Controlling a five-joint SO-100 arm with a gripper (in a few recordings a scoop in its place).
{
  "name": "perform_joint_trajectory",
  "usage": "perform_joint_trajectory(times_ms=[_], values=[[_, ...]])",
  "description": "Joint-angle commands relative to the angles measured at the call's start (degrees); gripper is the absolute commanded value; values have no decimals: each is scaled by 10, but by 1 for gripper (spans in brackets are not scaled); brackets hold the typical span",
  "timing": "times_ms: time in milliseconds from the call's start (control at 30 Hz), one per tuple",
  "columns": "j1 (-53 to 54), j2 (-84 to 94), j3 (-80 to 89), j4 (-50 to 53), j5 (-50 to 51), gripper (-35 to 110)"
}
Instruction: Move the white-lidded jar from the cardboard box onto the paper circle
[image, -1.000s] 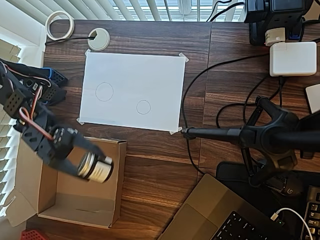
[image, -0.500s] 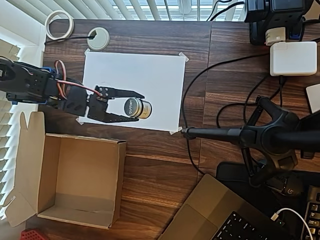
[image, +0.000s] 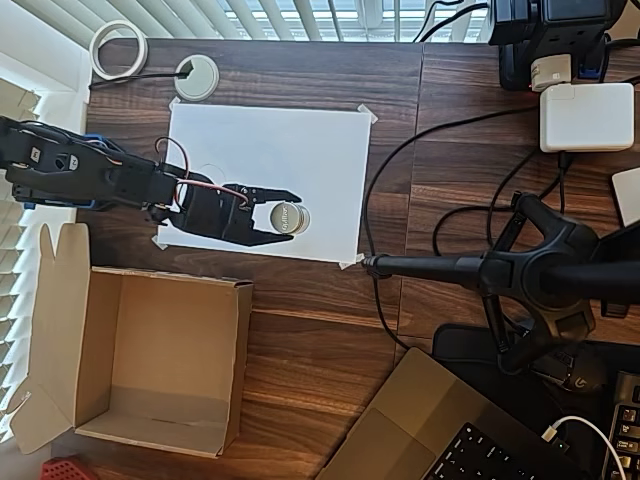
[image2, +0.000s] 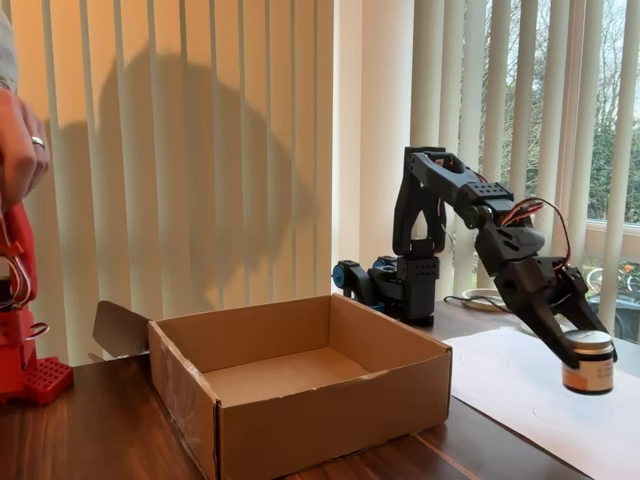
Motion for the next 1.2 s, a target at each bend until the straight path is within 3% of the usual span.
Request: perform_joint_trajectory(times_ms=[0, 333, 1167], values=[[-6, 37, 19, -45, -6, 6], [-10, 83, 113, -76, -23, 6], [20, 81, 99, -84, -30, 6]])
